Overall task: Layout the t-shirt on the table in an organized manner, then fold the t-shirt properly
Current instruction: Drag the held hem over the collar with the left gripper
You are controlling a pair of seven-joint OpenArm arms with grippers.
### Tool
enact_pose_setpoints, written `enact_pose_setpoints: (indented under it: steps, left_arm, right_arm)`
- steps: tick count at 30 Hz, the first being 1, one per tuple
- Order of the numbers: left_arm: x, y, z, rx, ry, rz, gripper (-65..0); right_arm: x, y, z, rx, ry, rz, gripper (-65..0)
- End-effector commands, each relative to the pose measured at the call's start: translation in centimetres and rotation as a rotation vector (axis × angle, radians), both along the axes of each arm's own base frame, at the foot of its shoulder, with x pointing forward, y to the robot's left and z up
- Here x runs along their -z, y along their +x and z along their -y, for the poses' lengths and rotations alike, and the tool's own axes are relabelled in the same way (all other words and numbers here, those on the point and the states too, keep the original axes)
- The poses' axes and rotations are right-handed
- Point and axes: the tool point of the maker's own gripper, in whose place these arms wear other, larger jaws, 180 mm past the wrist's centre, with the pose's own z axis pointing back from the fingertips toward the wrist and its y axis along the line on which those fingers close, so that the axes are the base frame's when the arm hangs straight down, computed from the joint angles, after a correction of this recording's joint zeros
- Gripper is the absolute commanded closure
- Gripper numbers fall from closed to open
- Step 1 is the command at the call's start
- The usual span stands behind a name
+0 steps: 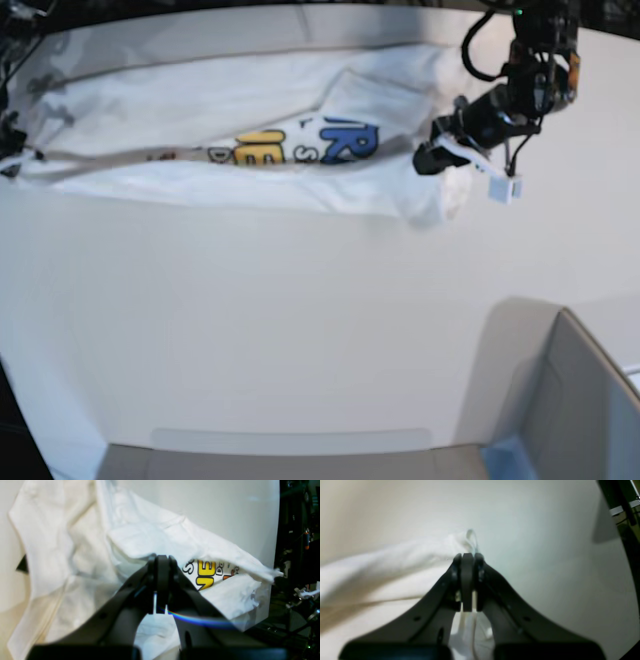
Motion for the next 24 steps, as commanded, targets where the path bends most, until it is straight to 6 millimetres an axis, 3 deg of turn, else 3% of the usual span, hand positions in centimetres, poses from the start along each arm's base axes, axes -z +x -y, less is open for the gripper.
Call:
enact_pose_setpoints:
  steps: [1, 16, 20, 24]
  left_arm:
    - [-0.8, 0.0, 0.0, 0.008, -0.003, 0.027, 0.0]
    - [-1.4, -2.0, 1.2, 0.011, -0.175, -0.06, 0.0]
    - [-0.6, -2.5, 0.7, -0.055, -0.186, -0.157, 0.0]
    - [0.0, -3.4, 0.9, -0.067, -0.196, -0.232, 0.0]
  right_arm:
    - [-1.7, 0.8, 0.6, -0.012, -0.036, 0.041, 0.0]
    - [-1.5, 1.0, 1.7, 0.002, -0.034, 0.025, 0.0]
    - [-1.8, 1.4, 1.7, 0.001, -0.034, 0.036, 0.0]
    - [-1.4, 1.4, 3.0, 0.027, -0.028, 0.02, 0.0]
